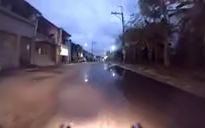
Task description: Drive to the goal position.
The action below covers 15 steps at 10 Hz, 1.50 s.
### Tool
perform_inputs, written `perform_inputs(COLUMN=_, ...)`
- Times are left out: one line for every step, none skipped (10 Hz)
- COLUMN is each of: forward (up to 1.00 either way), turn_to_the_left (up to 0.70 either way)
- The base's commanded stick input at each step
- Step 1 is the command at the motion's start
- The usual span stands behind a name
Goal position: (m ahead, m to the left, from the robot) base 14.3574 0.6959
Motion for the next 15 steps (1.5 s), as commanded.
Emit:
perform_inputs(forward=0.5, turn_to_the_left=0.0)
perform_inputs(forward=0.5, turn_to_the_left=0.0)
perform_inputs(forward=0.5, turn_to_the_left=0.0)
perform_inputs(forward=0.5, turn_to_the_left=0.0)
perform_inputs(forward=0.5, turn_to_the_left=0.0)
perform_inputs(forward=0.5, turn_to_the_left=0.0)
perform_inputs(forward=0.5, turn_to_the_left=0.0)
perform_inputs(forward=0.5, turn_to_the_left=0.0)
perform_inputs(forward=0.5, turn_to_the_left=0.0)
perform_inputs(forward=0.5, turn_to_the_left=0.0)
perform_inputs(forward=0.5, turn_to_the_left=0.0)
perform_inputs(forward=0.5, turn_to_the_left=0.0)
perform_inputs(forward=0.5, turn_to_the_left=0.0)
perform_inputs(forward=0.5, turn_to_the_left=0.0)
perform_inputs(forward=0.5, turn_to_the_left=0.0)
